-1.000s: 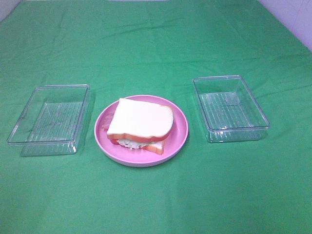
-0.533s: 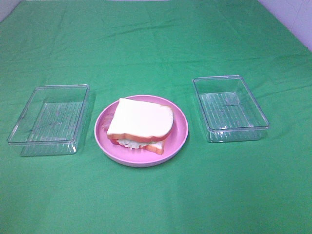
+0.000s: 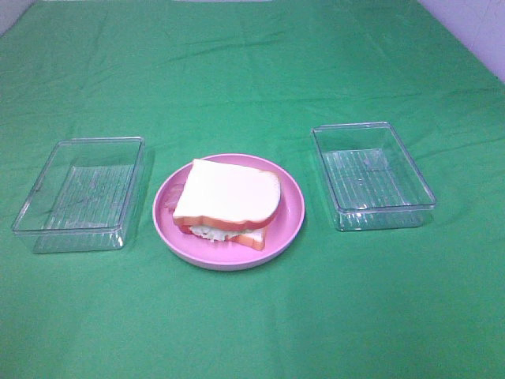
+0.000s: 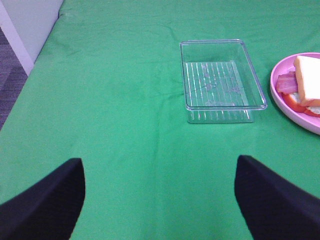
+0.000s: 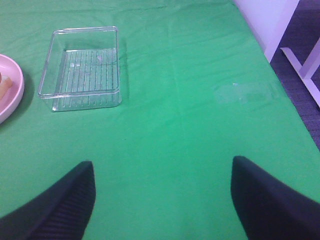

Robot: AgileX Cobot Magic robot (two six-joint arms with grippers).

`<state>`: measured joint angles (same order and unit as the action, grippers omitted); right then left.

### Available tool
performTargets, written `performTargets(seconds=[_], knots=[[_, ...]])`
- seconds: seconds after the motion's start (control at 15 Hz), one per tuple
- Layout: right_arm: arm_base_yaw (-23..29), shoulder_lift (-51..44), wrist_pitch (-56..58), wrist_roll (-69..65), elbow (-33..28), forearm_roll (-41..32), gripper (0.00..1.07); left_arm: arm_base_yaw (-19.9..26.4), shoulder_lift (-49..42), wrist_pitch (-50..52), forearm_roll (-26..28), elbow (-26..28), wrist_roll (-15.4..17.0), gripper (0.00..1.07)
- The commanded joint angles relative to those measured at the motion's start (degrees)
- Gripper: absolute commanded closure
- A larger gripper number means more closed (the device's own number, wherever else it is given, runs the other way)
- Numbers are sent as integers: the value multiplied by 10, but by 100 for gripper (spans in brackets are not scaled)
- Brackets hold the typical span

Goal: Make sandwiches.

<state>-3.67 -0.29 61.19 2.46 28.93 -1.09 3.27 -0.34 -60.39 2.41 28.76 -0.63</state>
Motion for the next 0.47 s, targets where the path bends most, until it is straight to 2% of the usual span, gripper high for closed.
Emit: performTargets(seconds=[0.07,0.47], knots=[[-3,-9,-6,6,0,2,35,-2,-13,5,1,-2,-1,28],[-3,-9,-6,6,0,2,35,-15,-14,5,1,-2,-1,28]])
